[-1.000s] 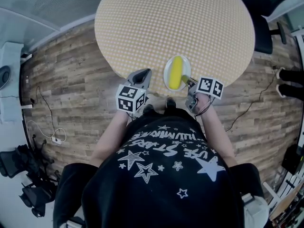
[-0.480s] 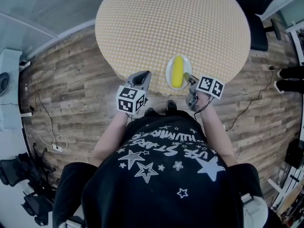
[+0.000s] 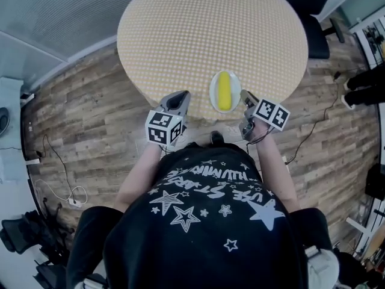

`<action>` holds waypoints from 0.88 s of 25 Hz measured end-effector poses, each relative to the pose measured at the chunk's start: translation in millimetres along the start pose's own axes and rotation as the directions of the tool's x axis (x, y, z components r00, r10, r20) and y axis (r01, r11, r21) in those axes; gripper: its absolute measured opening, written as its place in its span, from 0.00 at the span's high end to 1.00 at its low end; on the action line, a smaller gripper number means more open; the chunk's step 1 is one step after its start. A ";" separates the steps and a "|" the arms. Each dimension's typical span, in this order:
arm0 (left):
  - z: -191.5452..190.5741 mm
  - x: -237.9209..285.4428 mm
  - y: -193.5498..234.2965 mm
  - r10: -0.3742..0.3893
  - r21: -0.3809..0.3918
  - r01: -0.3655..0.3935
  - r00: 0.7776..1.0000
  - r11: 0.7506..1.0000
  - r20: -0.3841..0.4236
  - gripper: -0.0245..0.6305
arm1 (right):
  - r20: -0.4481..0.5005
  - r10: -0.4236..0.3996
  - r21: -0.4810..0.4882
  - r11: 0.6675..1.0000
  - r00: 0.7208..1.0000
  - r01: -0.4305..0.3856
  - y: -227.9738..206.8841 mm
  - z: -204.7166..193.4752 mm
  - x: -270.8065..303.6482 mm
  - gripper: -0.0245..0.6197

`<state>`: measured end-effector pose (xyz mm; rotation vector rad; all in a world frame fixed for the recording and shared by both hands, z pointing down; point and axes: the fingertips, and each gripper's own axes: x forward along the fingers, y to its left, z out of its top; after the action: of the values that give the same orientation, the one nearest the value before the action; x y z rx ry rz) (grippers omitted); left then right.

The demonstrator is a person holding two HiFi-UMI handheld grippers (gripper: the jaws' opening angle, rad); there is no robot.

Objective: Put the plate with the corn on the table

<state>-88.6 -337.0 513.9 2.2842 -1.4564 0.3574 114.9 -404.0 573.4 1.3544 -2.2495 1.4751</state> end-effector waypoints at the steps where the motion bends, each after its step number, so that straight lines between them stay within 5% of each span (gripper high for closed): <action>1: 2.1 -2.9 0.6 -0.009 0.004 0.009 1.000 1.000 0.005 0.95 | 0.026 -0.001 -0.018 1.000 1.000 0.001 4.7 2.6 -4.3 0.80; 12: 9.7 -39.9 -5.3 -0.139 0.060 0.137 0.990 0.989 0.030 0.95 | 0.211 0.055 -0.215 0.977 0.976 -0.009 76.0 -12.0 -61.9 0.80; 22: 13.3 -64.2 -45.1 -0.260 0.196 0.243 0.964 0.950 0.064 0.94 | 0.516 0.041 -0.288 0.949 0.856 0.128 86.5 -30.5 -157.7 0.80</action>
<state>-74.9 -274.9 466.2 2.6308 -1.1928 0.3304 133.9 -274.2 446.6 1.8374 -2.5821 0.7338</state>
